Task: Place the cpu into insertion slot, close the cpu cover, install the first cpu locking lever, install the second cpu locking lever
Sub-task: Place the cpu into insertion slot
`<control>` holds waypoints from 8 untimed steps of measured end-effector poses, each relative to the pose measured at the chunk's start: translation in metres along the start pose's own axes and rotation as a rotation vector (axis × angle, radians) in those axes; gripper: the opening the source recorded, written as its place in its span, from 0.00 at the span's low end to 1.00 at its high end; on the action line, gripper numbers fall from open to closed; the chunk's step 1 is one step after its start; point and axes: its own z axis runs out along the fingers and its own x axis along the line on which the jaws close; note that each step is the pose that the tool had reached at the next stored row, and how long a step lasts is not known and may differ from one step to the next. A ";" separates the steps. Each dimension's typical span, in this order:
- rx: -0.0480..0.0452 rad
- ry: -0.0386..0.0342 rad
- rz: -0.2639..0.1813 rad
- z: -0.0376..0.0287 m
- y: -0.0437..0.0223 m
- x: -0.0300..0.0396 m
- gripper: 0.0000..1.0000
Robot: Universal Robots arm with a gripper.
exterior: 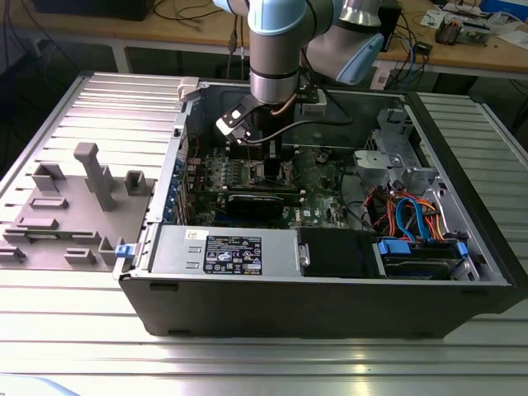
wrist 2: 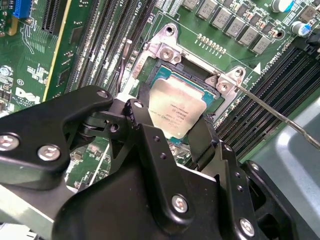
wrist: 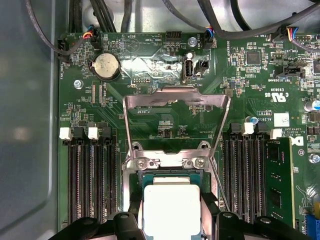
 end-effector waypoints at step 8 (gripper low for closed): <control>0.0000 -0.0001 0.000 -0.0016 0.0001 -0.0001 0.62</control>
